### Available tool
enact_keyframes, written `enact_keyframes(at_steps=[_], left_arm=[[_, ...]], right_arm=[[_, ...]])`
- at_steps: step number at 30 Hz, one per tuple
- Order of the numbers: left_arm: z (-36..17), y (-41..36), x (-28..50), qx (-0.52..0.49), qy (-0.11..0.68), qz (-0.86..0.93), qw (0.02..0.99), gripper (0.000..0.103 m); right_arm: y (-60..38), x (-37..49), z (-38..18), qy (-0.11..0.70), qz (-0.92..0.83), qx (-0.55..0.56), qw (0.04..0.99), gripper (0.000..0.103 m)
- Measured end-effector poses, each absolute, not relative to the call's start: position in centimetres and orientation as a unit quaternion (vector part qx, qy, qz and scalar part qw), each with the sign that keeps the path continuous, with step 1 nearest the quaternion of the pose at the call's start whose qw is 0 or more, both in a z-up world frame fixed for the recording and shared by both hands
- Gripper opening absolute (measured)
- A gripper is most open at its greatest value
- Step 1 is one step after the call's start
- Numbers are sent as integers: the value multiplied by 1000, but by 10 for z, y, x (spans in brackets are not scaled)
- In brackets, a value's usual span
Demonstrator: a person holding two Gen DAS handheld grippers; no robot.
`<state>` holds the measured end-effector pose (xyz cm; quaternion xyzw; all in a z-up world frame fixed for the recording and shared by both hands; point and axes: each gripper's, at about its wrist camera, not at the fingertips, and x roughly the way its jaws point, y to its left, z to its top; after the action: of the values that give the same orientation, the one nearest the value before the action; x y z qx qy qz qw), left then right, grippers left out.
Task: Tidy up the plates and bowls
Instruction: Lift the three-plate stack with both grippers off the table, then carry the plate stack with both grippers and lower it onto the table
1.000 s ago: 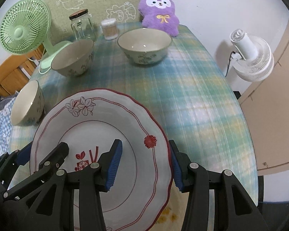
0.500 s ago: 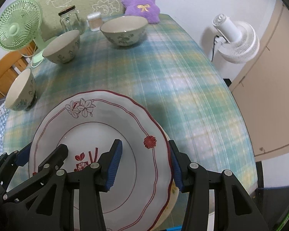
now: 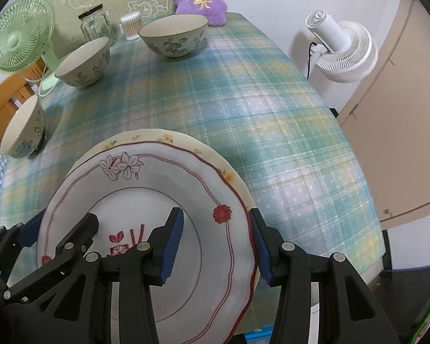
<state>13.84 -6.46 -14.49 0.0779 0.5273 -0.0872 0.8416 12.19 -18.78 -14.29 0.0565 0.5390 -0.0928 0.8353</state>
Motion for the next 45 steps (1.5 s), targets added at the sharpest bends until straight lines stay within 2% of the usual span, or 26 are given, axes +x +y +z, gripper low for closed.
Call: enact_keyframes(at_steps=[17,20,22,23,27,35,45], left_arm=[[-147,-64,149,80,524,-83,844,57],[-147,-64,150,83,525,-90,842,65],[-150,-58,153,73,536,-86,837,81],[-151,-55,154,66,541,-86,834,83],[-152,-43,155,52,547,-77,832,85],[-131,-29,143,43,534,-92,839,85],[-93,-19,143,31,515,-68,854,85]], right_arm=[[-188,134,-143,541,-87,46,835,45],[-189,131,-144,539,-90,44,836,45],[-192,129,-144,537,-89,45,838,45],[-194,128,-144,536,-86,49,839,47],[-201,124,-143,531,-86,72,840,74],[-196,117,-122,513,-66,84,852,80],[-180,127,-71,482,-28,67,873,80]])
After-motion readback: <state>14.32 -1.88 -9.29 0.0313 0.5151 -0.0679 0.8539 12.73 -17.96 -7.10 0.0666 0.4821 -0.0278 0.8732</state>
